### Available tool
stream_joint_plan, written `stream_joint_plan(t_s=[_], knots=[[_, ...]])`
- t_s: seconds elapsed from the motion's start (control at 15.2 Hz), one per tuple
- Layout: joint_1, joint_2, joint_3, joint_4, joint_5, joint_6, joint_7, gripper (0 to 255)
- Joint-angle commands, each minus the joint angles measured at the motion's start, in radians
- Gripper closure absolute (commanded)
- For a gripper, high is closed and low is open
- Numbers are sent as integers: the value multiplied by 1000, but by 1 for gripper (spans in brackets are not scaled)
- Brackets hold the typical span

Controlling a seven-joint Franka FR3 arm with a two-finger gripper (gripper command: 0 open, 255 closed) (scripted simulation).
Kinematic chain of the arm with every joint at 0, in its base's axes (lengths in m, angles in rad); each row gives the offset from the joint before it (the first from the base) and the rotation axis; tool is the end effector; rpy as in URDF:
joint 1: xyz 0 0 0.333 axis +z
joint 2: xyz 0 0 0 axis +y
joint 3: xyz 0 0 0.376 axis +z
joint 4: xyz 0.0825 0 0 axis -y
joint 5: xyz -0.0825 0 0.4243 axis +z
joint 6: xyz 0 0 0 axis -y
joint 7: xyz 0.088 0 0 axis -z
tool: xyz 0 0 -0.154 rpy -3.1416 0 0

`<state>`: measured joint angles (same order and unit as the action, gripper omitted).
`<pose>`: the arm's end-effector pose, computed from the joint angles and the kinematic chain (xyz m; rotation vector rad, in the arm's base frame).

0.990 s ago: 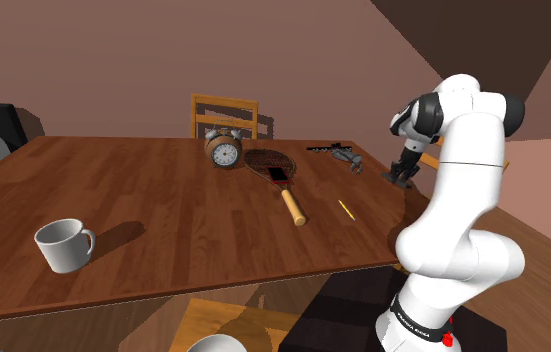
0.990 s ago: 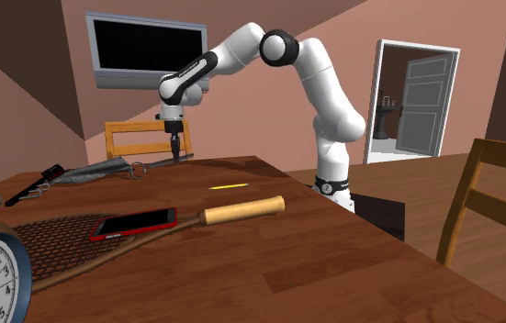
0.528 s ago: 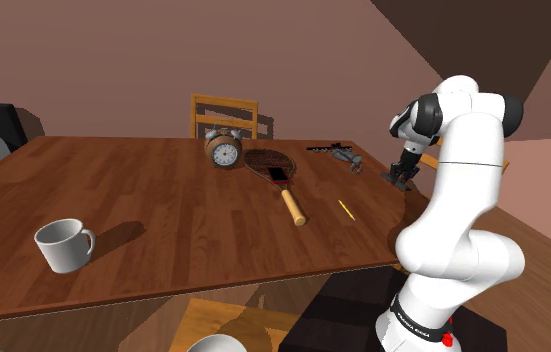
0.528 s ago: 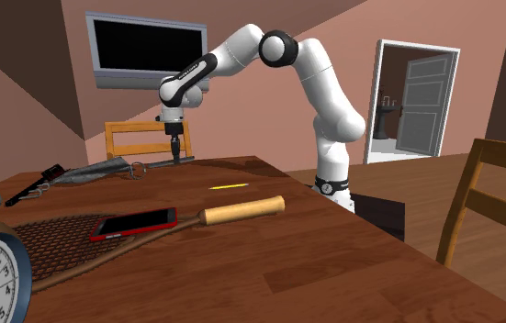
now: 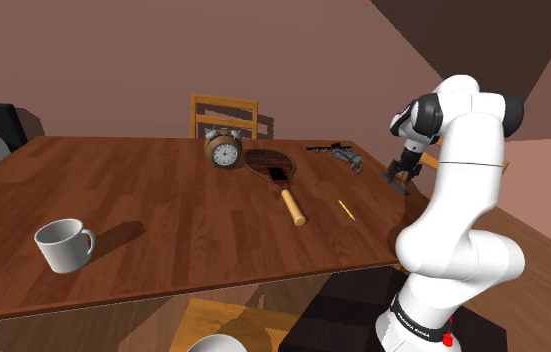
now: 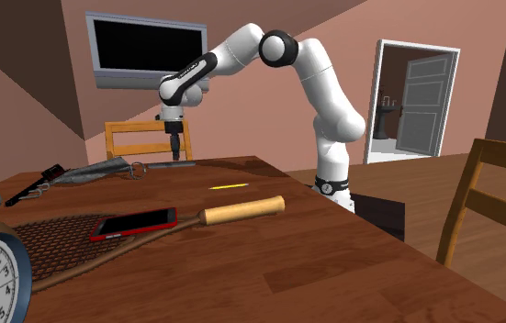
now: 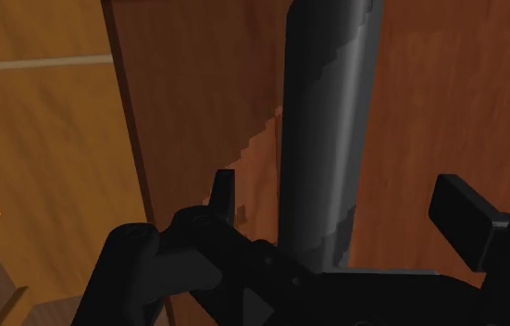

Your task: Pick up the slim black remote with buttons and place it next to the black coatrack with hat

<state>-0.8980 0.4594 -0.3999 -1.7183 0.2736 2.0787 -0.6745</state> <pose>0.2390 -0.6703 0.3186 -2.8595 1.0955 -0.0303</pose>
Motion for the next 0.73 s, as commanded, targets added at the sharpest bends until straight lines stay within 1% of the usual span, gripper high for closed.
stream_joint_plan(t_s=[0.0,0.13,0.66], knots=[[2,-23,-7,20,-13,-42,8,0],[2,-43,-13,53,-25,-93,16,0],[1,-43,-13,53,-25,-93,16,0]])
